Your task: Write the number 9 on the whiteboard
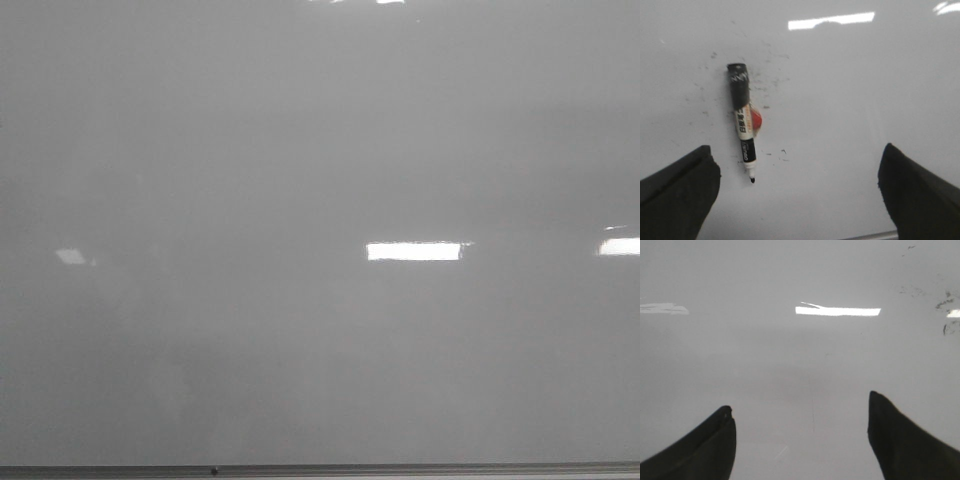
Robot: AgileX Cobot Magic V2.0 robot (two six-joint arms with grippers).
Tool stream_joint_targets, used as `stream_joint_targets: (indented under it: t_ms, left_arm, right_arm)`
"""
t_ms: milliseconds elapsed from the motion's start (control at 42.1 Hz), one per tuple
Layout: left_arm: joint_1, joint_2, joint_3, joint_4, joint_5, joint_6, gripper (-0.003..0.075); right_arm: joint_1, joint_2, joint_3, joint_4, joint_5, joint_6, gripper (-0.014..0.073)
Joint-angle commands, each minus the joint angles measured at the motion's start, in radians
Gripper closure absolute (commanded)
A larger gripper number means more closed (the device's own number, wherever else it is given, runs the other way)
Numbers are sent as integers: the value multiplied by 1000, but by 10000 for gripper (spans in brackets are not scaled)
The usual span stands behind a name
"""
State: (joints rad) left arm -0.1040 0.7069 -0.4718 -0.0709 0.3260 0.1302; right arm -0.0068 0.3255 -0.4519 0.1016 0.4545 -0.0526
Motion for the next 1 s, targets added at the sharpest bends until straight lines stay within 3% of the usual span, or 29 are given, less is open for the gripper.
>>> stream_joint_targets:
  t_ms: [0, 261, 522, 902, 974]
  left_arm:
    - [12, 136, -53, -6, -74, -24, 102]
    - [132, 420, -51, -6, -264, -34, 102]
    - [145, 677, -51, -6, -605, -34, 102]
    - [145, 834, -51, -4, -733, -34, 104]
    - [145, 849, -51, 0, -754, -34, 143]
  right_arm:
    - [0, 14, -37, 4, -79, -5, 25]
    - [0, 14, -37, 4, -77, -5, 25]
    - [0, 14, -37, 4, -72, -5, 25]
    - [0, 14, -37, 4, -72, -5, 25]
    - [0, 14, -37, 4, -72, -5, 25]
